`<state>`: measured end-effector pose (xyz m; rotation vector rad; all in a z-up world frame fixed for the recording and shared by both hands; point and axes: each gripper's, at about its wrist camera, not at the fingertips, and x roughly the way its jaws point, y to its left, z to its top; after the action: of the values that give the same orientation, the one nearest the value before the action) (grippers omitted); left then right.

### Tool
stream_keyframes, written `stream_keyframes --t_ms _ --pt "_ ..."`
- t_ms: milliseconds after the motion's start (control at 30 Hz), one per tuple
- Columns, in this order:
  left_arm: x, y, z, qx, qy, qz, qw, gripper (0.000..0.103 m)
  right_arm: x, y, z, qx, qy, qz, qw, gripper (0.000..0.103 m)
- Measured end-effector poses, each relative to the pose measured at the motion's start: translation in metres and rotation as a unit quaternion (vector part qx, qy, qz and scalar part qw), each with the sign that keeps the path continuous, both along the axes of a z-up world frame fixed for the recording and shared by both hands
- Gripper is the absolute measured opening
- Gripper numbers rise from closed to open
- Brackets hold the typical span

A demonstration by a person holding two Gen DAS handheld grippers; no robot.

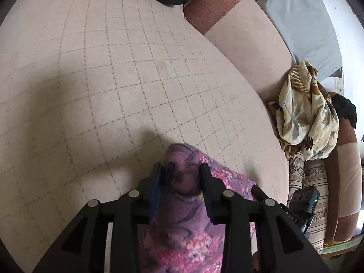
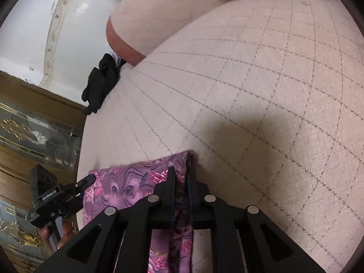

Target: Fold small clothes

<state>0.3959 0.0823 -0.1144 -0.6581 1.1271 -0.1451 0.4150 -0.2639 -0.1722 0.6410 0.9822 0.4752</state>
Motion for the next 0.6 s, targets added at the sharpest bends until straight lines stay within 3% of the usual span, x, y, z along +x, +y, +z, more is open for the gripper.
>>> stream_keyframes --t_ms 100,167,267,400,433,467,533,600 --pt "-0.003 -0.002 0.008 0.02 0.001 -0.008 0.9998 0.035 -0.004 -0.002 0.002 0.008 -0.001 0.001 1.0 0.036" --pt "-0.01 0.002 0.015 0.022 0.001 -0.003 0.9997 0.037 -0.014 -0.006 0.009 0.011 0.001 0.009 1.0 0.038" --pt "-0.032 0.005 0.02 0.039 -0.006 -0.001 0.9992 0.049 -0.04 -0.007 0.021 0.022 0.0 0.029 0.999 0.038" --pt "-0.049 0.003 0.003 0.044 0.004 -0.001 0.999 0.051 -0.06 0.007 0.012 -0.017 0.002 0.038 0.999 0.039" --pt "-0.047 0.001 0.001 0.045 0.005 -0.001 0.999 0.048 -0.06 0.009 0.007 -0.019 0.007 0.04 0.999 0.032" --pt "-0.044 0.0 0.001 0.044 0.0 -0.005 0.999 0.045 -0.058 0.009 0.003 -0.021 0.009 0.036 0.999 0.02" --pt "-0.043 -0.002 0.002 0.04 -0.006 -0.012 0.9991 0.032 -0.057 0.008 0.009 -0.02 -0.003 0.036 0.999 0.012" --pt "-0.041 -0.006 0.001 0.057 -0.007 -0.013 0.9983 0.03 -0.057 0.011 0.016 -0.05 -0.008 0.036 0.998 0.01"
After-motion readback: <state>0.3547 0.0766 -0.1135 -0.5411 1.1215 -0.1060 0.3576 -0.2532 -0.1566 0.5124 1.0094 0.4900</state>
